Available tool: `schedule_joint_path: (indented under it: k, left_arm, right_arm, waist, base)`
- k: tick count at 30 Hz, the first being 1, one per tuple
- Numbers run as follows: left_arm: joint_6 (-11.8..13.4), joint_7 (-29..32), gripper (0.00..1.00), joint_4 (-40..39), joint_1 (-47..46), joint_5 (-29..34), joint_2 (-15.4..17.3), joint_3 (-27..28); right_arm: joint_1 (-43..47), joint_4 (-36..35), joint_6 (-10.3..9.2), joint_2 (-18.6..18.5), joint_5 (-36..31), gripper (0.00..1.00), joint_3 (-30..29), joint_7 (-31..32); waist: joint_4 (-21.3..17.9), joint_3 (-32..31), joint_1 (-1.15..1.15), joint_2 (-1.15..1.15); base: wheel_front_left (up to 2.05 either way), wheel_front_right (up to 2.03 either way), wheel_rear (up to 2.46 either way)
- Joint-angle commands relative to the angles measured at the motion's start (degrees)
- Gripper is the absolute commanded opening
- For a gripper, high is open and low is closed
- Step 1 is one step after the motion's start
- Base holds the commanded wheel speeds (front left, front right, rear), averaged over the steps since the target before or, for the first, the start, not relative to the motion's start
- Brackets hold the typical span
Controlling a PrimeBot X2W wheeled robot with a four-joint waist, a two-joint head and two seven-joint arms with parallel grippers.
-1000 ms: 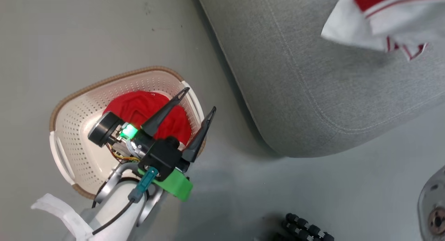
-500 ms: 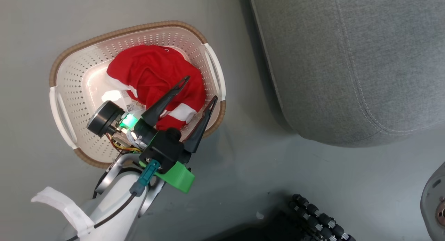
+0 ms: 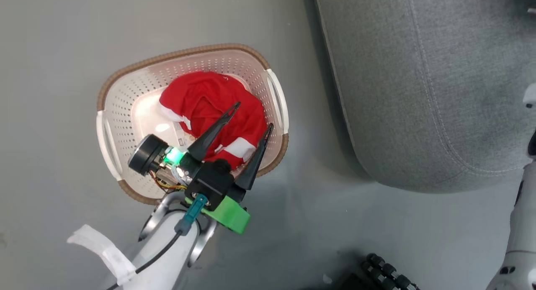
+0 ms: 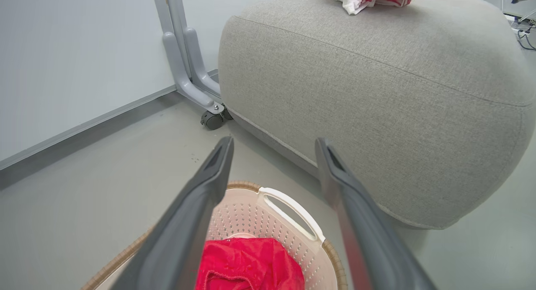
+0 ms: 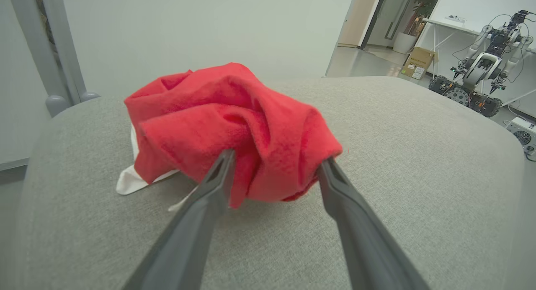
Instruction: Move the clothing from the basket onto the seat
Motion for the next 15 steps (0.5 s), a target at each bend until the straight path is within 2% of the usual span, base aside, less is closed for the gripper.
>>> schedule_joint_path:
  k: [1, 7, 15]
  left_arm:
    - [0.5, -0.5, 1.00, 1.2, 1.5, -0.9, -0.8, -0.1]
    - [2.4, -1.1, 1.00, 3.7, 4.8, -4.4, -4.3, 2.1]
    - [3.9, -1.1, 1.00, 1.6, 11.8, -7.0, -7.0, 8.6]
  right_arm:
    - [2.9, -2.5, -0.04, 0.1, 1.6, 1.00, 2.1, -0.2]
    - [15.5, -9.7, -0.05, 0.5, 6.5, 1.00, 12.7, -0.2]
    - [27.0, -11.2, -0.05, 1.1, 9.1, 1.00, 25.5, -0.2]
  waist:
    - [1.9, -5.6, 0.00, 0.00]
    - [4.3, -13.4, 0.00, 0.00]
    - [8.0, -23.6, 0.00, 0.00]
  base:
    - [0.00, 0.00, 0.00]
    - [0.00, 0.00, 0.00]
    - [0.00, 0.00, 0.00]
